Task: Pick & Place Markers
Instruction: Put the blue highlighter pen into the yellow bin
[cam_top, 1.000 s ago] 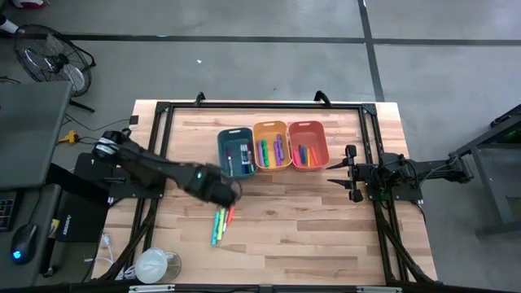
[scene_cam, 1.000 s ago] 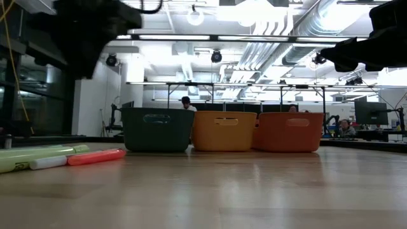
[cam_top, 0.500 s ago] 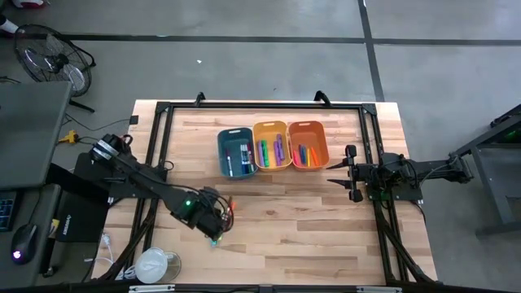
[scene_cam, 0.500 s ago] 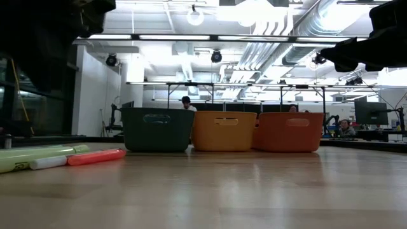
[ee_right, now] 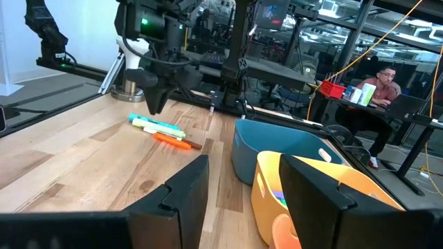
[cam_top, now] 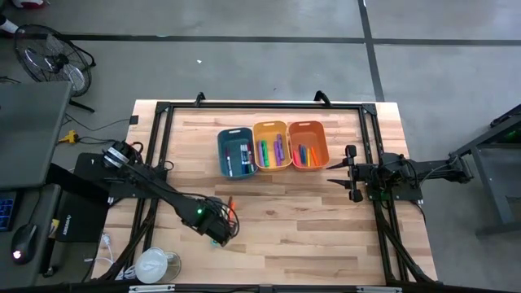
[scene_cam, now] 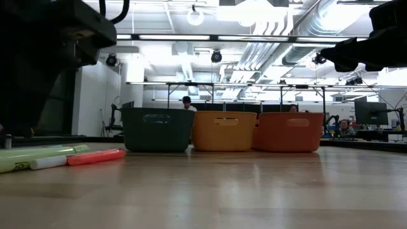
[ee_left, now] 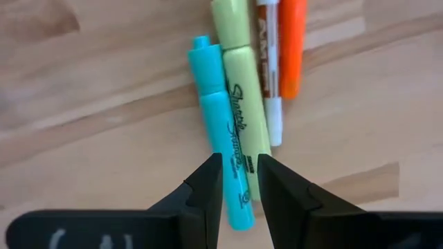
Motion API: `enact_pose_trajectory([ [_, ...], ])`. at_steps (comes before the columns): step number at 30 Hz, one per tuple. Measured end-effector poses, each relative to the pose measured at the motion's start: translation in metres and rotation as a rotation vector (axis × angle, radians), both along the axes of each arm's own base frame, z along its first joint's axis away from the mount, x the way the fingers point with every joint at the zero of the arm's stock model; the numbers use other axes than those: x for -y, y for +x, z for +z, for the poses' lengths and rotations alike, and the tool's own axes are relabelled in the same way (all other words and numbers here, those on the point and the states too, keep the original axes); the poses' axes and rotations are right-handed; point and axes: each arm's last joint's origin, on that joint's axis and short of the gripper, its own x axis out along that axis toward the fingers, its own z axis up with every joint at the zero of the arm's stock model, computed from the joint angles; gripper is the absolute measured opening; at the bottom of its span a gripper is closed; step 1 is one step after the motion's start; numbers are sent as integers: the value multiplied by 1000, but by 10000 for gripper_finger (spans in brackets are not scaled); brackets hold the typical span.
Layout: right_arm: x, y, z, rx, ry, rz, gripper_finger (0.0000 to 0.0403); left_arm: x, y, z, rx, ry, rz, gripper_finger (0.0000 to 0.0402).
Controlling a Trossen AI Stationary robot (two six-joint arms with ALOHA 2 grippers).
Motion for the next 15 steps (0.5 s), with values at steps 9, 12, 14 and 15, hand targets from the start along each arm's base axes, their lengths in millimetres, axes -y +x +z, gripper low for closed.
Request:
enact_pose_trajectory([
  [9, 0, 0, 0, 0, 0, -1, 167, 3, 2, -5, -27, -52, 65, 88],
  [12, 0, 0, 0, 0, 0, 0, 167, -1, 4, -5, -36, -49, 86, 88],
  [14, 0, 0, 0, 0, 0, -1, 167, -2, 4, -5, -40, -49, 90, 88],
  [15, 0, 0, 0, 0, 0, 0, 167, -4, 5, -5, -43, -48, 97, 88],
])
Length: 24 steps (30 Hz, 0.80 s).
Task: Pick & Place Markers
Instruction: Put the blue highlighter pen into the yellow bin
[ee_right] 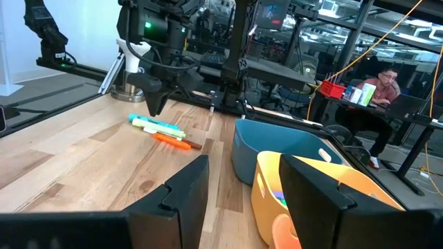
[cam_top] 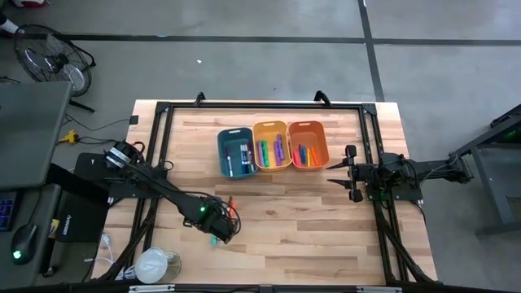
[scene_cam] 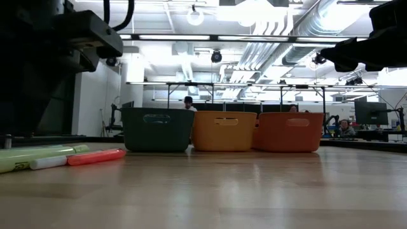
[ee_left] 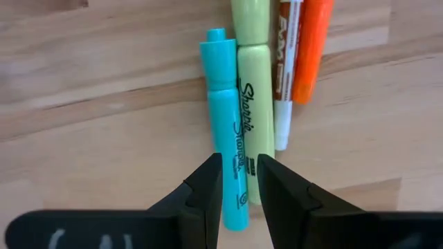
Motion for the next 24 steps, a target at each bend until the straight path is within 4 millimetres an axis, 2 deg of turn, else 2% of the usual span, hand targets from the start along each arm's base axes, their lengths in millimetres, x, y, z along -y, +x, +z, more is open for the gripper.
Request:
enact_pose_trajectory([
  [8, 0, 0, 0, 0, 0, 0, 167, -1, 5, -10, -49, -31, -42, 88],
  [24, 0, 0, 0, 0, 0, 0, 167, -2, 3, -11, -50, -4, -68, 88],
])
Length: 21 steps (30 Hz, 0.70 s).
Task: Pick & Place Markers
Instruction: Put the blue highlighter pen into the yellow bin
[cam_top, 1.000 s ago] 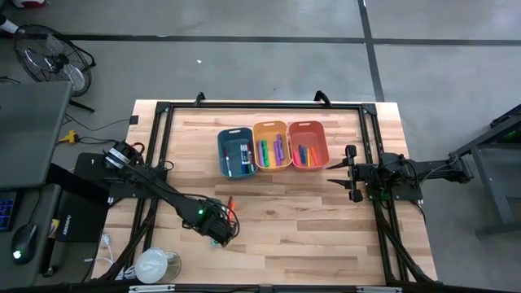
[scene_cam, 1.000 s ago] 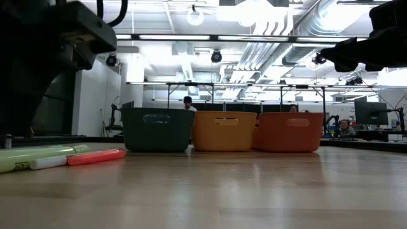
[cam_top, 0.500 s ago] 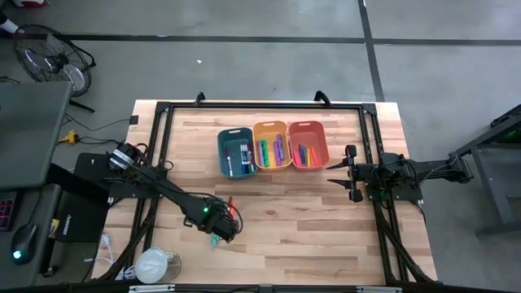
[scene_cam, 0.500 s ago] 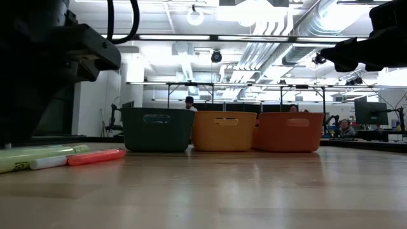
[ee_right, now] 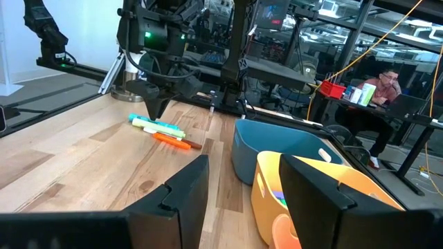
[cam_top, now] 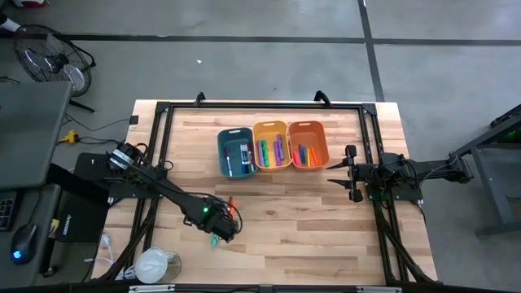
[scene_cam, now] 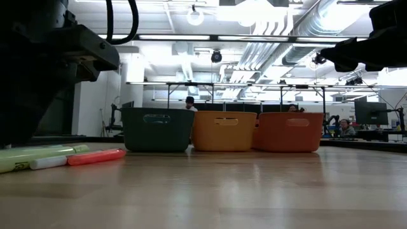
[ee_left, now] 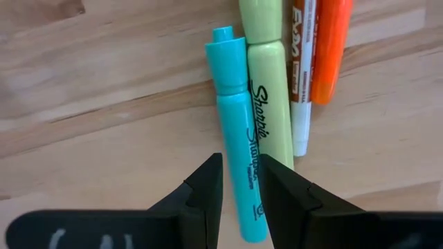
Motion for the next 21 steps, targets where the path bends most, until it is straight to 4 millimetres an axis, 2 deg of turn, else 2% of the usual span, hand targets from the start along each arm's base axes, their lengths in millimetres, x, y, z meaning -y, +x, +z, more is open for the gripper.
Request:
enact_pose_trajectory([
  [21, 0, 0, 0, 0, 0, 0, 167, 0, 4, -25, -50, -23, -10, 88],
])
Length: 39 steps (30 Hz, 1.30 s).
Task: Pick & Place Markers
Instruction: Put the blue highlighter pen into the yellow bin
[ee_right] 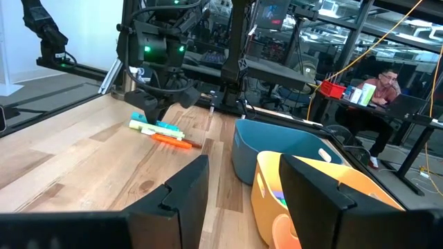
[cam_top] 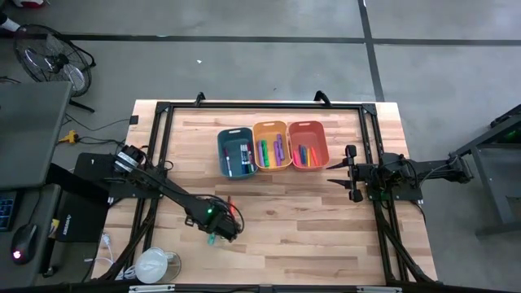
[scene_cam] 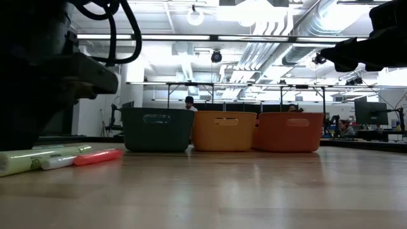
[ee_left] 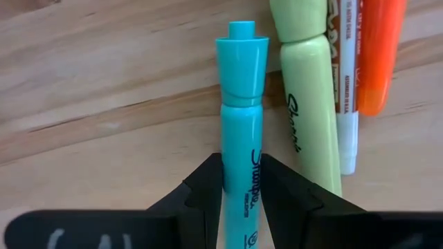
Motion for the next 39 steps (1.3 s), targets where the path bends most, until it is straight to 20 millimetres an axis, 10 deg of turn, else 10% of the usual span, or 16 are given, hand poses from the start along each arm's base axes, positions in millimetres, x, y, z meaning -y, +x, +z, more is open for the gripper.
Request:
enact_pose_trajectory([
  [25, 0, 0, 0, 0, 0, 0, 167, -4, 5, -21, -66, -11, -126, 59],
  [39, 0, 0, 0, 0, 0, 1, 167, -11, -4, 2, -39, 42, -155, 59],
])
